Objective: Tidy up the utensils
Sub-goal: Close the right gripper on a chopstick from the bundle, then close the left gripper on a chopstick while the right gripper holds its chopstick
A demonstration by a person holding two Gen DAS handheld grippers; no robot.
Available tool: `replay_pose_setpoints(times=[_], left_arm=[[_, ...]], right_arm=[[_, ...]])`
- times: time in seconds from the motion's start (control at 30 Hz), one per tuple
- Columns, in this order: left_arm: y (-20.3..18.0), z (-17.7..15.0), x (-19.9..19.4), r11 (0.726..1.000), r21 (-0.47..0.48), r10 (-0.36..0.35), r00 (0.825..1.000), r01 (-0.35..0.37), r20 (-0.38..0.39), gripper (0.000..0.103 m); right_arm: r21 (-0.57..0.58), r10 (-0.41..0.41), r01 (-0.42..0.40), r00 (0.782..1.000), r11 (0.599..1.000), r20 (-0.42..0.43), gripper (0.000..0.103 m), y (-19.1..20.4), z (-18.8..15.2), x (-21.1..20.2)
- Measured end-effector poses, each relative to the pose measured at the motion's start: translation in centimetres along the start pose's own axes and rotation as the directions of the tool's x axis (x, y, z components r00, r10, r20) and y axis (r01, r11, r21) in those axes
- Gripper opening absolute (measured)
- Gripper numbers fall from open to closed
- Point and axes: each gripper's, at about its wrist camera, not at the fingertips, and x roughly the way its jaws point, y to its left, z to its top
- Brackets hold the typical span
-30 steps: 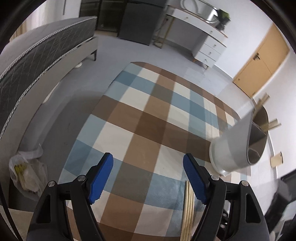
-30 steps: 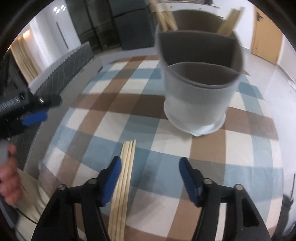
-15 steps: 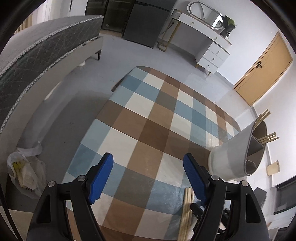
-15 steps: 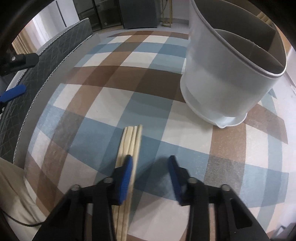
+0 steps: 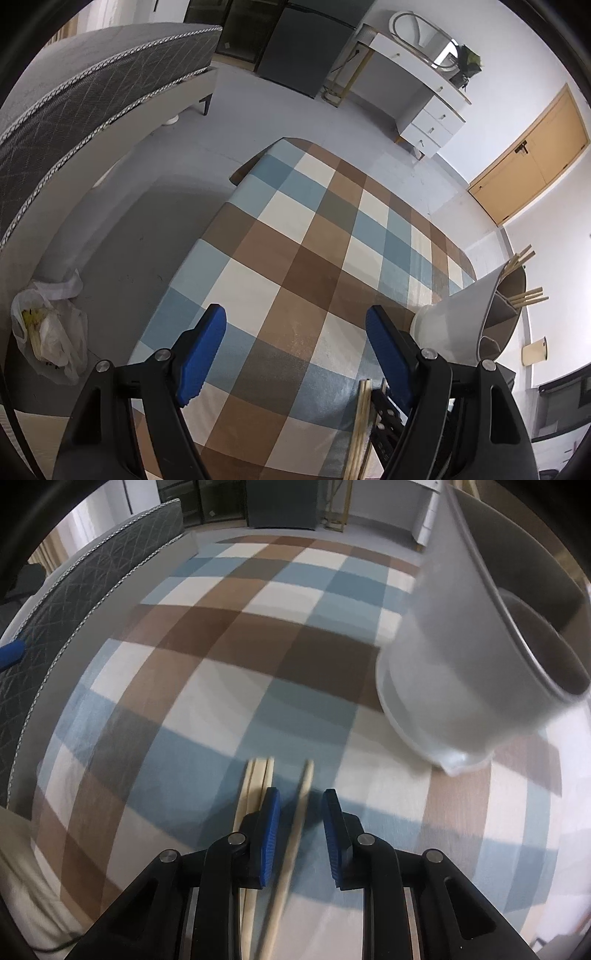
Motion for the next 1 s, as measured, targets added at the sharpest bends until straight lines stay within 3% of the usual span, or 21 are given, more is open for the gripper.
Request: replay_pose_setpoints(times=[0.07,0.17,0.27,0.6,0.83,1.0], left_arm=[[0.0,0.1,-0.1,1.0,-0.001,-0.006,1.0,0.006,-0.001,0.074],[-0.1,0.3,-0.6,1.0,0.005,-0.003,1.0,0.002,0.015,0.074],[-0.1,0.4,-0.7,1.0,0.002,-0.004,1.0,0.004,0.019,0.074],[-1.1,-0.3,-0.9,0.999,0.033,0.015,1.0,-0.016,0.014,0.074],[-2.5,-2.5,0.3,0.989,0.136,0.06,0.998,-0.057,-0.019,0.074],[-3.5,-4.9,1.8,0.973,0.223,0.086,0.992,-0.064,-0.091,0.074]], right_arm=[[-0.001,0.009,-0.009,1.0,1.0,0.008,0.018,0.3,0.6,0.2],[-0.011,0.021,-0.021,1.0,1.0,0.017,0.003,0.6,1.1,0.5],[0.01,0.015,-0.016,0.999,1.0,0.04,0.003,0.1,0.9,0.4],[0.171,0.111,-0.143,0.977,0.975,0.181,0.003,-3.8,-1.4,-4.1],[0.292,0.16,-0.241,0.948,0.926,0.276,0.003,-7.5,-3.5,-6.7],[0.412,0.206,-0.34,0.919,0.845,0.337,0.003,-10.3,-5.0,-7.3]])
